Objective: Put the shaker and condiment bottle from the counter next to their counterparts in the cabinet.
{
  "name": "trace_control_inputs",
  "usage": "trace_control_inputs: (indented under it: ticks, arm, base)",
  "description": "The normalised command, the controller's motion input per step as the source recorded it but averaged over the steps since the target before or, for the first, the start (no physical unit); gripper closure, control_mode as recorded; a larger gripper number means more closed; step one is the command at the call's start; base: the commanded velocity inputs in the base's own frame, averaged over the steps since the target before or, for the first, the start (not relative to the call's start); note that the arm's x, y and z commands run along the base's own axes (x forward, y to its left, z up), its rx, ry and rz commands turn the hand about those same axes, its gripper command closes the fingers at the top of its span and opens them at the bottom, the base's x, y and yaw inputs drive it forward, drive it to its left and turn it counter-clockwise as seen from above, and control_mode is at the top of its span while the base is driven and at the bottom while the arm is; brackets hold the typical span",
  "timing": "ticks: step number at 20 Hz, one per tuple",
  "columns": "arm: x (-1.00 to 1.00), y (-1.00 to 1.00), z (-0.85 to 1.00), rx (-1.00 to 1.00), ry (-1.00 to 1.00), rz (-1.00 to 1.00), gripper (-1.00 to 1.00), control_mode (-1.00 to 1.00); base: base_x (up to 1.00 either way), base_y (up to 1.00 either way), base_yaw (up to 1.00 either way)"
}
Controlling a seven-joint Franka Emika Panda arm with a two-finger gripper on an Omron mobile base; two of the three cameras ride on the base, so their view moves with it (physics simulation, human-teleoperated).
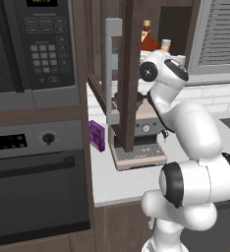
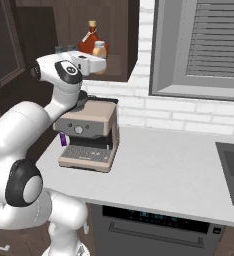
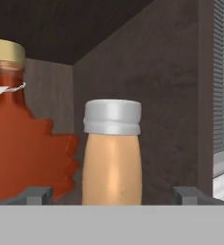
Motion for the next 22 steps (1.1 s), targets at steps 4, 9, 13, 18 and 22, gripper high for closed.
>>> trace_control_inputs:
  ticks: [4, 9, 13, 18, 22]
  arm:
    - [-0.04, 0.00, 0.00, 0.00, -0.04, 0.00, -1.00, -1.00]
    - [-0.30, 0.05, 0.00, 0.01, -0.08, 0.00, -1.00, -1.00]
    - [-0.42, 0.11, 0.00, 0.03, -0.07, 0.00, -1.00, -1.00]
    - [-0.55, 0.11, 0.00, 0.04, -0.07, 0.00, -1.00, -1.00]
    - [-0.70, 0.03, 0.01, 0.04, -0.07, 0.00, -1.00, -1.00]
  base:
    - [0.00, 0.00, 0.00]
    - [0.00, 0.00, 0.00]
    - [0.00, 0.00, 0.00]
    - [0.00, 0.00, 0.00]
    - [0.00, 0.00, 0.00]
